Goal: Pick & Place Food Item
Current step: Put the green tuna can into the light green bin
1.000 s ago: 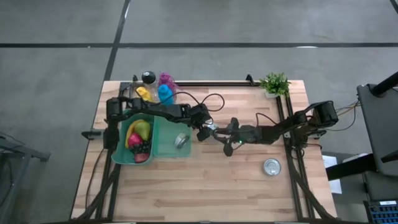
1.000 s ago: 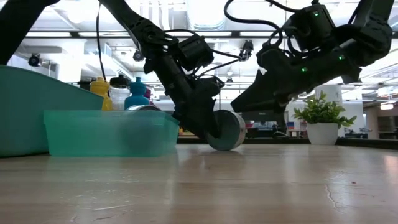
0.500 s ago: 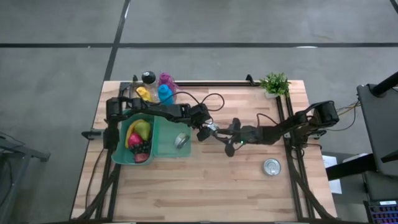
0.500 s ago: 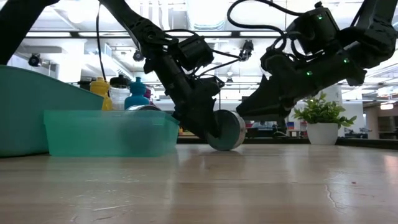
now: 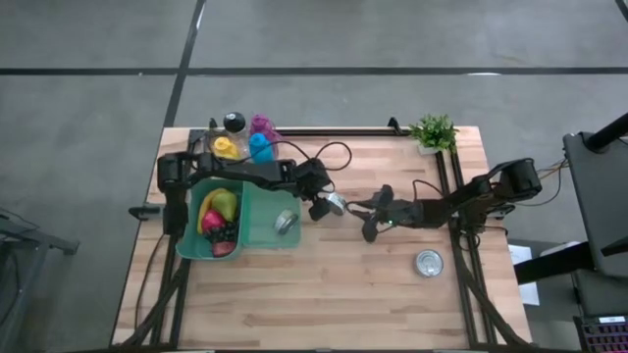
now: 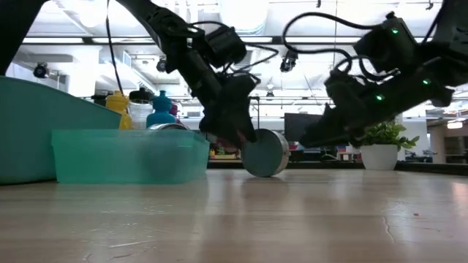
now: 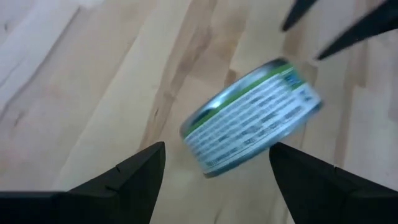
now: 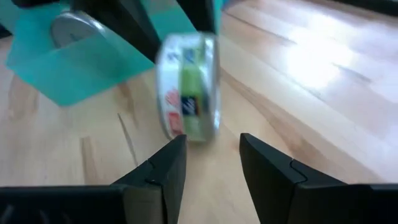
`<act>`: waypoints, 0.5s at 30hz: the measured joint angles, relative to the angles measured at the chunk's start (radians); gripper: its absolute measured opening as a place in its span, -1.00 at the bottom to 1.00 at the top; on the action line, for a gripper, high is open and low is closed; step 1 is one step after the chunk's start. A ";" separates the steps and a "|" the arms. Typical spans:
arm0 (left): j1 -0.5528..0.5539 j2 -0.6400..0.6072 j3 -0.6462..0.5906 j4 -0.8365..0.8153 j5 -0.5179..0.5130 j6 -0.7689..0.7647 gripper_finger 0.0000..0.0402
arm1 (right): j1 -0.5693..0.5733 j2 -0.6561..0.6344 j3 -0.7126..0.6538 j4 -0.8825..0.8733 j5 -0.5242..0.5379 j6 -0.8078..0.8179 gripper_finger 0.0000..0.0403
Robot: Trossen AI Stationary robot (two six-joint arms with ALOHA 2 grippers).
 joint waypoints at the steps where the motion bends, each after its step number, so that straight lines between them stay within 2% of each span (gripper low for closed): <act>1: -0.001 -0.008 0.000 0.001 0.000 0.000 0.47 | 0.000 -0.005 -0.014 -0.001 0.012 0.017 -0.27; 9: -0.014 -0.070 0.001 0.006 0.003 0.004 0.47 | 0.000 -0.027 -0.129 0.000 0.147 0.141 -0.27; 15: -0.044 -0.115 0.001 0.021 0.003 0.033 0.47 | 0.000 -0.027 -0.180 -0.001 0.170 0.257 -0.27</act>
